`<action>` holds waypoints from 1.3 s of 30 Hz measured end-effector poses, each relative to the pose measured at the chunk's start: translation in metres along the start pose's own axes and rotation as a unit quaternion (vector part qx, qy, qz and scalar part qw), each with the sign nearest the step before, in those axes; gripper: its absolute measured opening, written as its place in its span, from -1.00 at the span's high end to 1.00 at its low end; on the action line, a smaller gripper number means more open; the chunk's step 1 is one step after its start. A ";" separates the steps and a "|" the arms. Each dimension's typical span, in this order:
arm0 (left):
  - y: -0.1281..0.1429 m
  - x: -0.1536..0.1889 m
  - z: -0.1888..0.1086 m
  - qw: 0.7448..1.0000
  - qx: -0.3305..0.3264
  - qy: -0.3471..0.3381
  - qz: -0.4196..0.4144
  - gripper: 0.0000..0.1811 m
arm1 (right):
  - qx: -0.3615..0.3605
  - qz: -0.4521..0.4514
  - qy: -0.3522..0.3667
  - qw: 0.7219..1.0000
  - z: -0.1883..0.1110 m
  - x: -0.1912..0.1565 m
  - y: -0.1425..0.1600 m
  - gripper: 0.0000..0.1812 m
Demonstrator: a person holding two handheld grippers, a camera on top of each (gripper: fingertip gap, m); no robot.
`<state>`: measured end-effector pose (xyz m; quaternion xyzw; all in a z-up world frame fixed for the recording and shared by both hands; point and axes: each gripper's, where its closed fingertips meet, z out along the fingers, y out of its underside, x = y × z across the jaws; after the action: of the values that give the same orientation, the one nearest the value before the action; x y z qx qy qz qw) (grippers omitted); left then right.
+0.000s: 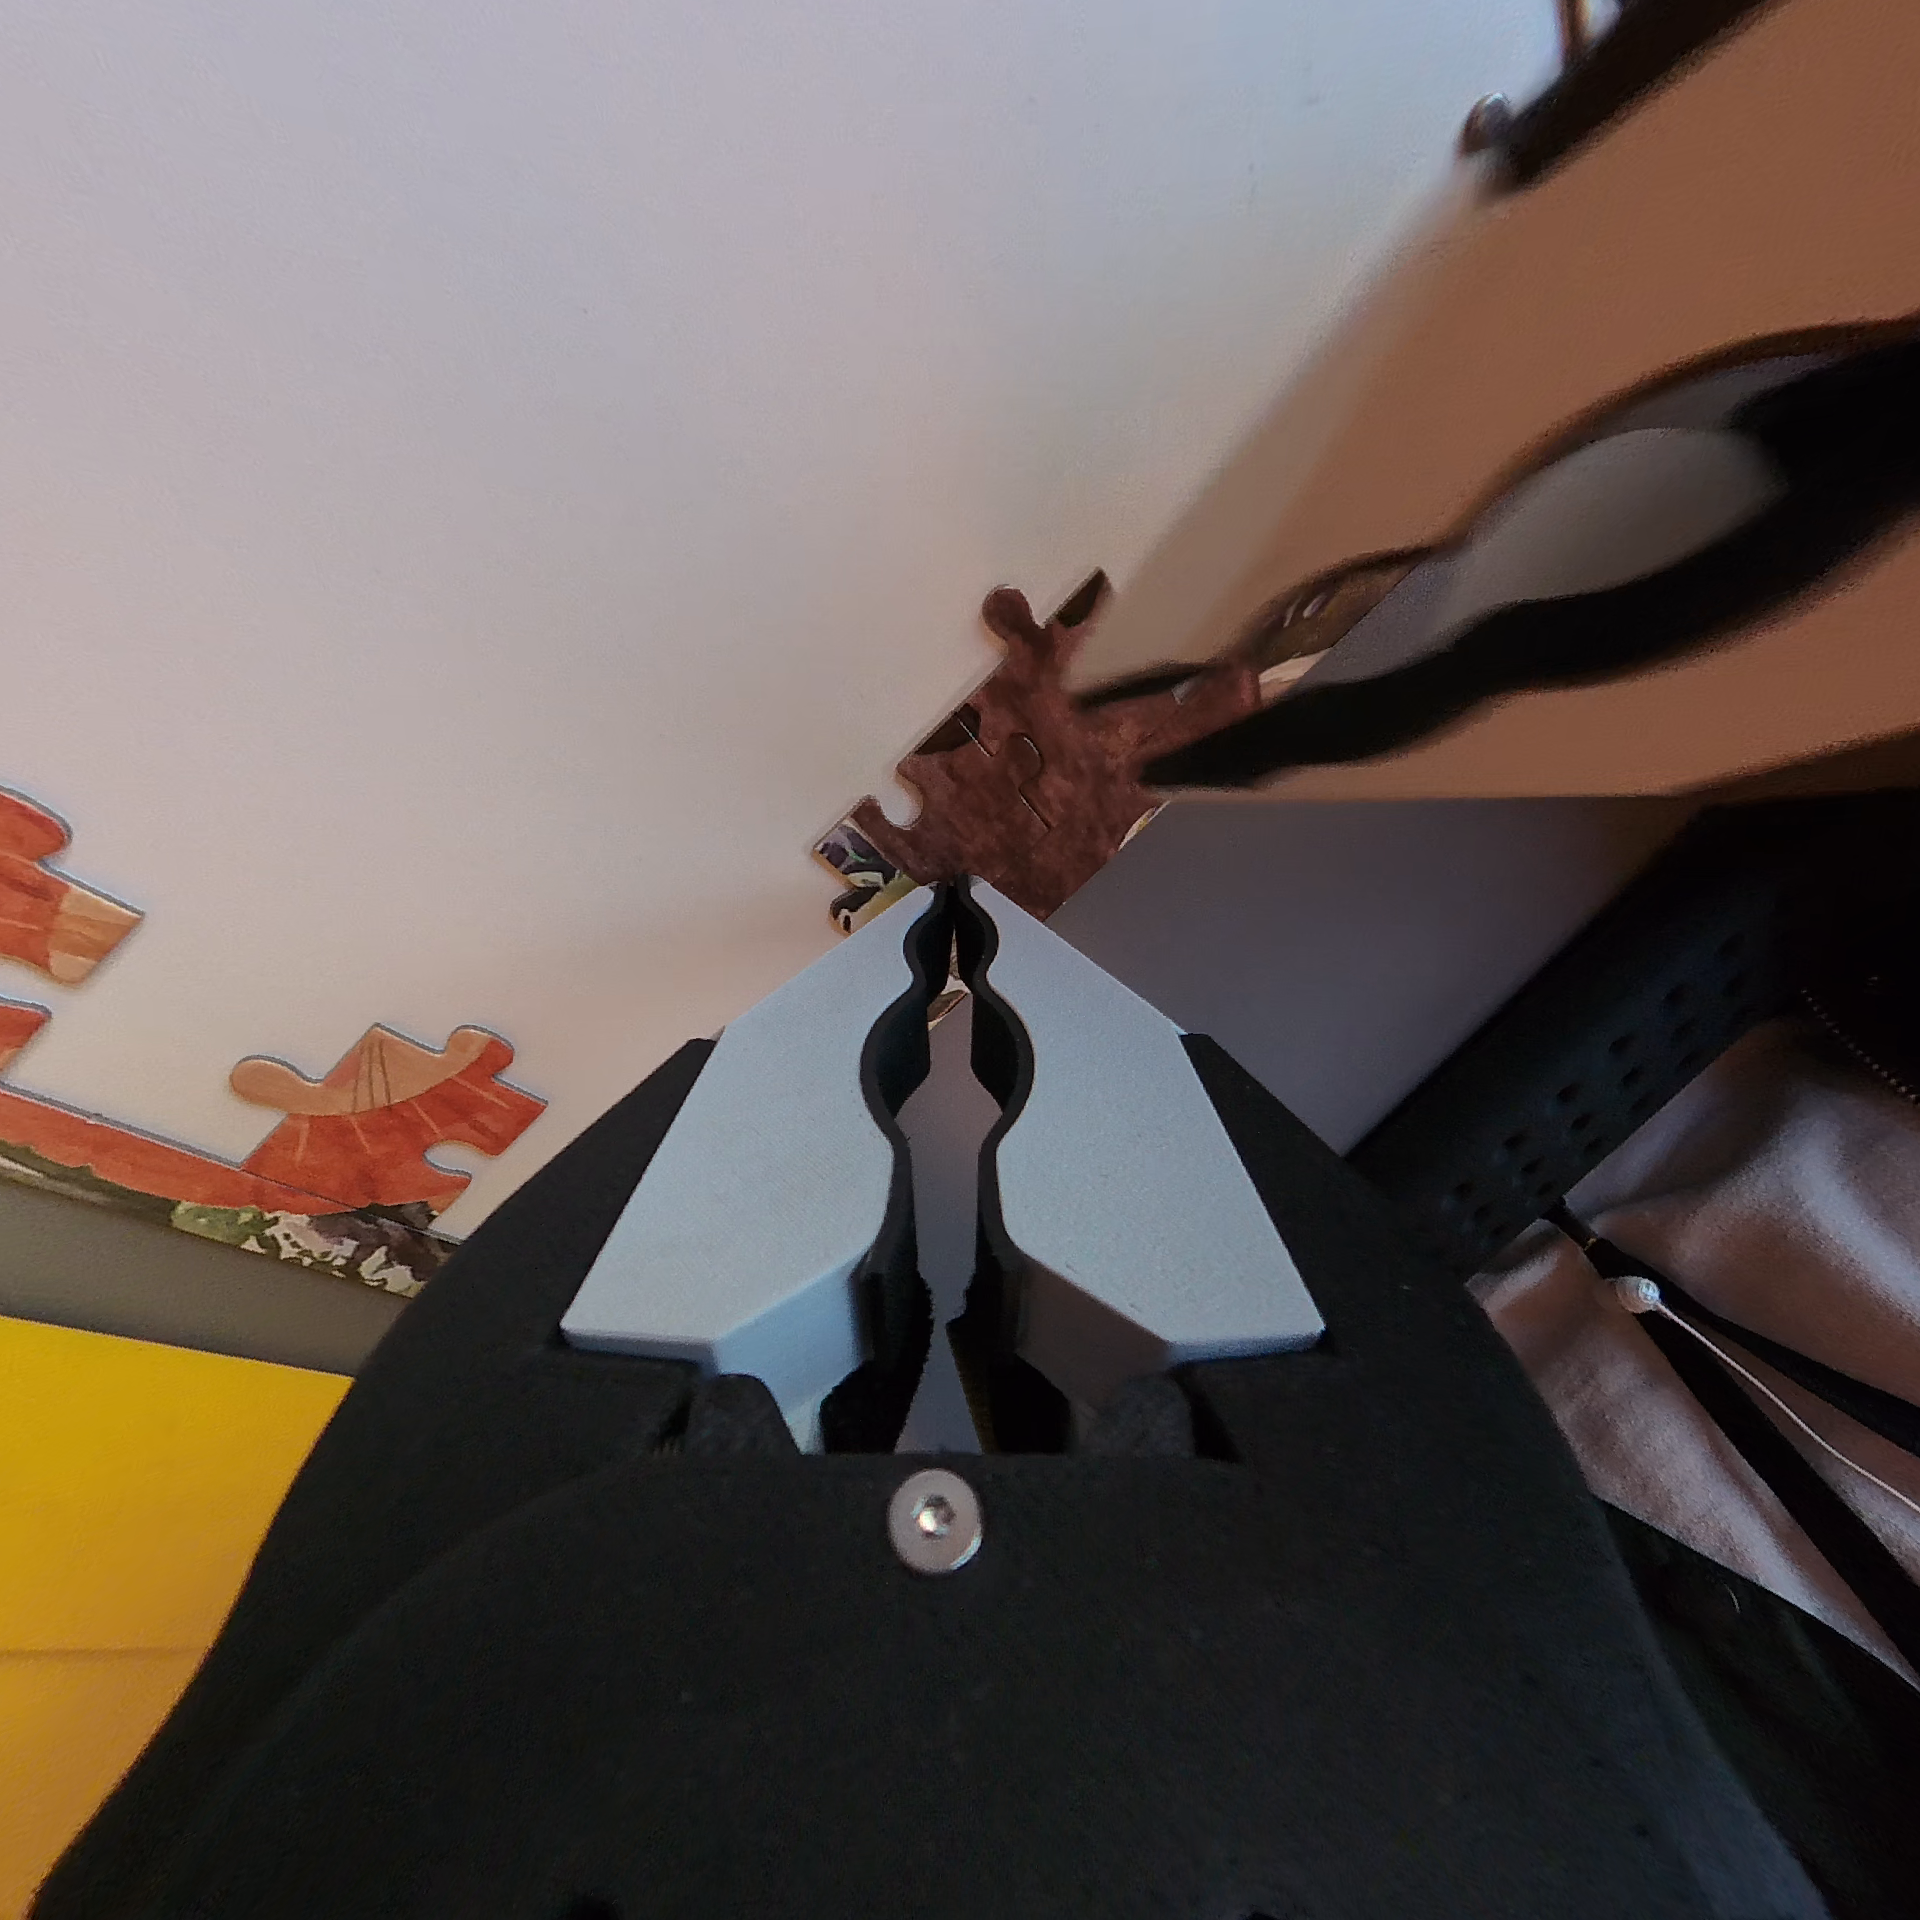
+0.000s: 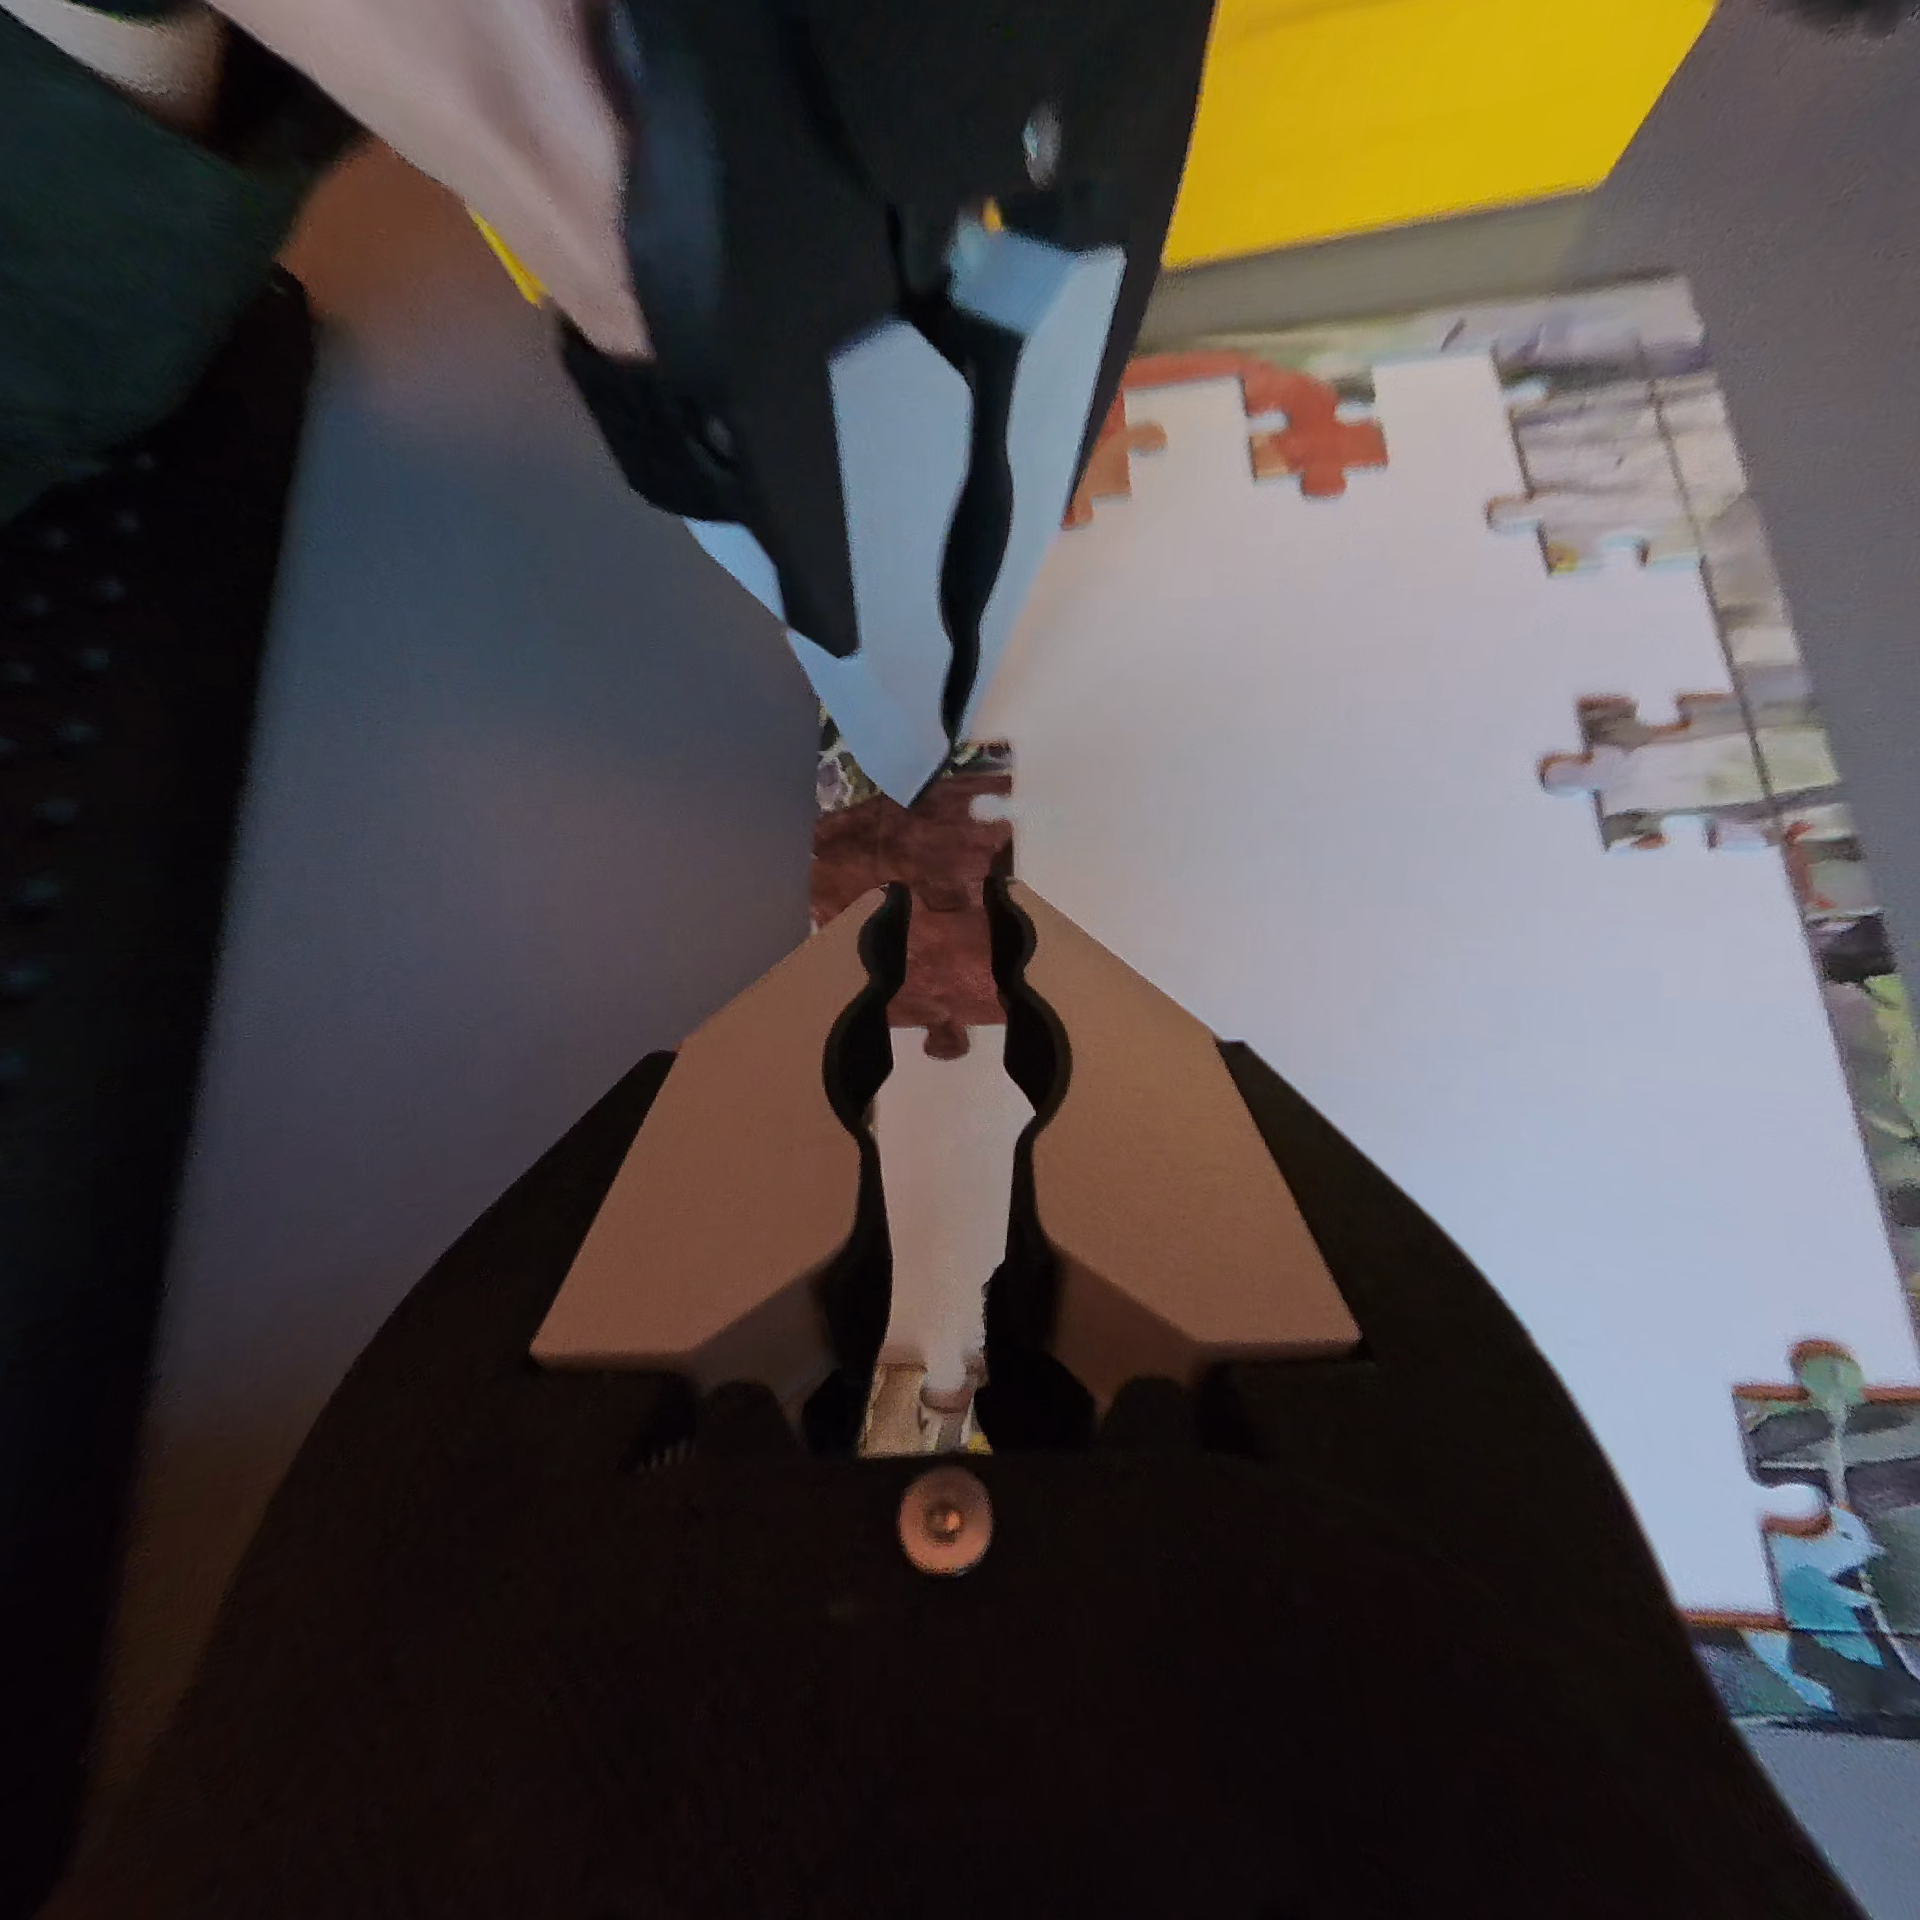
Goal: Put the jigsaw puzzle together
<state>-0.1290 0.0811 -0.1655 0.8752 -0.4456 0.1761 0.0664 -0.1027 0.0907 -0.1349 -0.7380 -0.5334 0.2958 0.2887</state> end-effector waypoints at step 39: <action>0.004 -0.025 -0.150 0.960 0.277 -0.038 -0.034 1.00 | 0.046 -0.121 0.075 0.989 -0.013 0.004 -0.011 0.75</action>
<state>-0.1829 0.1384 -0.0354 0.8798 -0.3519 0.2571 -0.1896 -0.0987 0.0963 -0.1186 -0.6742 -0.5815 0.2263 0.3950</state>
